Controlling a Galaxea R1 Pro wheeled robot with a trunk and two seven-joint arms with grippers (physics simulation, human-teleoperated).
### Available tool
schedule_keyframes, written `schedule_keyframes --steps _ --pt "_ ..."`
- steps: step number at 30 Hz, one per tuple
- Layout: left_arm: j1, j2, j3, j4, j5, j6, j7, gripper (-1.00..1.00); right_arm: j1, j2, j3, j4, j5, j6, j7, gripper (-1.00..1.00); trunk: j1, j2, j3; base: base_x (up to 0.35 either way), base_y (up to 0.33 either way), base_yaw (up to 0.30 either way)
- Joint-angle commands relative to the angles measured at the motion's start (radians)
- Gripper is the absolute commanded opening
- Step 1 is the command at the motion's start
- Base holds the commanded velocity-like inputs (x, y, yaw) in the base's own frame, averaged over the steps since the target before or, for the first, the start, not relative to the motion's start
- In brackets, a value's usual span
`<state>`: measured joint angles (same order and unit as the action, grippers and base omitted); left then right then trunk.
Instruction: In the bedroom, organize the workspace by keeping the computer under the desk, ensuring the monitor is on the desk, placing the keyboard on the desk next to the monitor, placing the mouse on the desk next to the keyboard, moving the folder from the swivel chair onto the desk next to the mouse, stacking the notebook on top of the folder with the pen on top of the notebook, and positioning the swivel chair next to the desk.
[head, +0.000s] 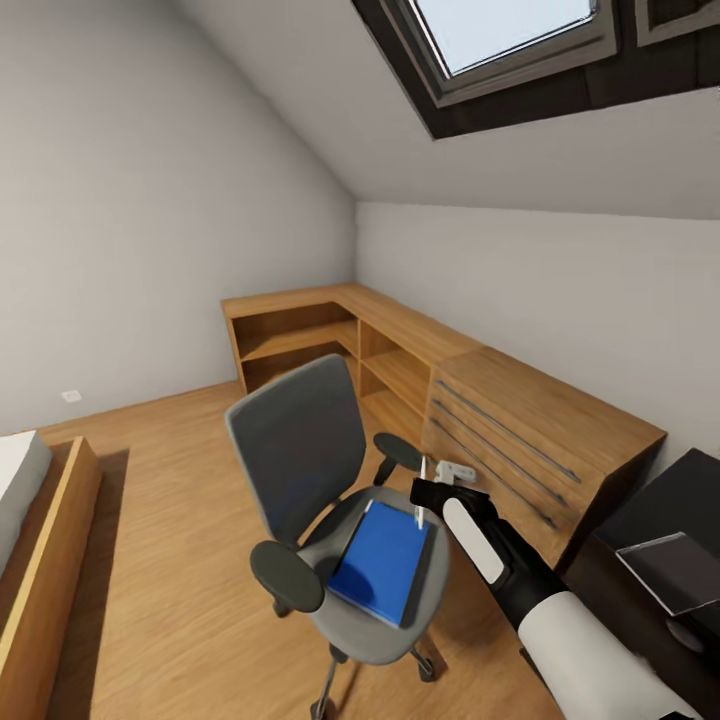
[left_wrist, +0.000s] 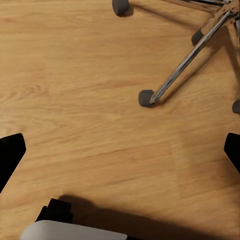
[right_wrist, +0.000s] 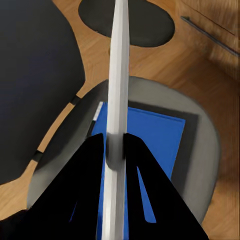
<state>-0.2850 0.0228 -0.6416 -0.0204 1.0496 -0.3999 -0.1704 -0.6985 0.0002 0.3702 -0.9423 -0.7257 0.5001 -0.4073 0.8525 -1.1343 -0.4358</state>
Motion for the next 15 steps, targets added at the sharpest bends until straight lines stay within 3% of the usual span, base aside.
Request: schedule_keyframes --steps 1,10,15 --pt "0.000 0.000 -0.006 0.000 0.011 -0.002 -0.006 1.00 -0.001 0.000 0.002 -0.001 -0.010 0.000 -0.009 -1.00 0.000 -0.001 -0.001 -0.011 0.000 -0.166" --pt "0.000 0.000 -0.006 0.000 0.010 -0.002 -0.006 1.00 -0.001 -0.002 -0.005 -0.002 -0.009 -0.003 -0.009 -1.00 0.000 -0.001 -0.001 -0.003 0.000 -0.233" --pt "0.000 0.000 -0.006 0.000 0.010 -0.001 -0.006 1.00 -0.001 -0.006 -0.040 -0.003 -0.009 -0.003 -0.010 -1.00 0.000 -0.001 -0.001 0.000 0.000 -0.258"
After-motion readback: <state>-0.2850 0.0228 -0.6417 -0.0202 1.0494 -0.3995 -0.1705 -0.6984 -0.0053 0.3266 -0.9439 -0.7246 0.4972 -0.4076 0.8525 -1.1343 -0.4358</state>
